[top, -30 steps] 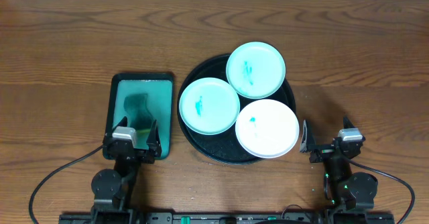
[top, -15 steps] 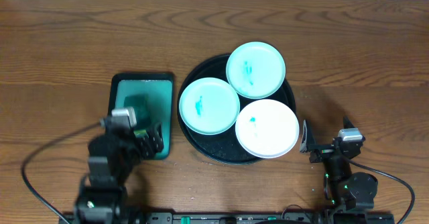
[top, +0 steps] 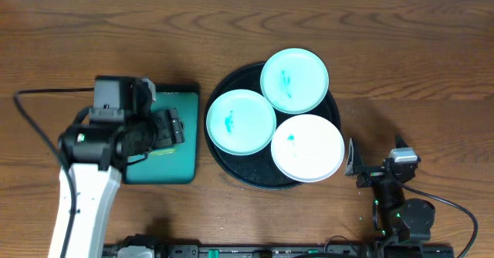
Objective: Clean dirty plates on tray and stack at the side
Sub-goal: 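Move the left gripper over the sponge in the water tray, then reach the right gripper to the plates and grip the left plate's rim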
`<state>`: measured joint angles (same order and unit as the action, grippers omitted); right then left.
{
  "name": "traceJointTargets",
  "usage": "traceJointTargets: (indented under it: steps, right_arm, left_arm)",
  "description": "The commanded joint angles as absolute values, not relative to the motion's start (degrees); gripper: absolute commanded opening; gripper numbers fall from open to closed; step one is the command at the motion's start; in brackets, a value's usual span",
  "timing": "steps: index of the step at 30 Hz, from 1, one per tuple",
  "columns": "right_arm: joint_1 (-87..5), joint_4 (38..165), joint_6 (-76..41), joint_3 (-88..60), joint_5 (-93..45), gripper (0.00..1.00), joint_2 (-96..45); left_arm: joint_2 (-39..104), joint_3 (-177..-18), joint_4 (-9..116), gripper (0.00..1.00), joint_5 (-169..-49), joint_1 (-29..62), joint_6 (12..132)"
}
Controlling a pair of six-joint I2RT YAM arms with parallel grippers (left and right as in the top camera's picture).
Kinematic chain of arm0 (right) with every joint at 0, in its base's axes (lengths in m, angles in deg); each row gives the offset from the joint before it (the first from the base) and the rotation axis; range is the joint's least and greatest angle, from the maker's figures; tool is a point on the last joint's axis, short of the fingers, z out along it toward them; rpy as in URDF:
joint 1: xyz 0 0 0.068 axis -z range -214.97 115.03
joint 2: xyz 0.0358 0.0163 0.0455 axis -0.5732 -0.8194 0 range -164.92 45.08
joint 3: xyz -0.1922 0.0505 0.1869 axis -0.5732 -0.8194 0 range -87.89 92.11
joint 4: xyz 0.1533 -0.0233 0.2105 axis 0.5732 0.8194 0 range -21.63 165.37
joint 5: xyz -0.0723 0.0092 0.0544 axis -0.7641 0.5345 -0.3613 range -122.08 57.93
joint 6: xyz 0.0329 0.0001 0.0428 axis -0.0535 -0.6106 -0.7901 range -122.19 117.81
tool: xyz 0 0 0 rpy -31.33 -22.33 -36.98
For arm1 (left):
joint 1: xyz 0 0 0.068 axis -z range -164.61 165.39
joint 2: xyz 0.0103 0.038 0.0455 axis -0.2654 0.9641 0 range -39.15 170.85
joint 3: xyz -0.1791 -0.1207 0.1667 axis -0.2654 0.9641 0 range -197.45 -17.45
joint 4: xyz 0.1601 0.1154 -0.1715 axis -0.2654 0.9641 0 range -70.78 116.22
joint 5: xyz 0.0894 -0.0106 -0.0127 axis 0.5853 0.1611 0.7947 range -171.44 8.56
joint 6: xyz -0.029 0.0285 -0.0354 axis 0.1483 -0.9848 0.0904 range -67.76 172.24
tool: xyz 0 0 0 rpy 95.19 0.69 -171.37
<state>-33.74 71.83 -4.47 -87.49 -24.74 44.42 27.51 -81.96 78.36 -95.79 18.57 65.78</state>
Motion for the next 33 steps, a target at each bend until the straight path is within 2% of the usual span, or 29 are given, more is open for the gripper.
traceJointTargets:
  steps: [1,9,16,21,27,33]
  right_arm:
    - [-33.6,71.9,-3.8,-87.6,-24.0,0.99,44.8]
    - [-33.6,71.0,-4.4,-87.6,-23.5,0.99,44.8]
    - [-33.6,70.7,-6.3,-87.5,-7.3,0.99,44.8]
    - [-33.6,74.9,-10.3,-83.6,-4.9,0.99,42.9]
    - [-33.6,79.2,-9.7,-71.7,-3.7,0.99,30.3]
    - [-33.6,87.5,-9.2,-53.9,1.8,0.99,7.3]
  left_arm:
    - [30.5,-83.1,81.6,0.81,-97.8,18.7,66.2]
    - [31.6,-83.1,82.4,0.81,-97.7,18.7,66.1]
    - [31.6,-83.1,82.4,0.81,-97.7,18.7,66.1]
    - [31.6,-83.1,81.9,0.81,-97.7,18.7,66.1]
    - [31.6,-83.1,81.7,0.82,-97.7,18.7,66.1]
    - [31.6,-83.1,81.5,0.81,-97.7,18.7,66.1]
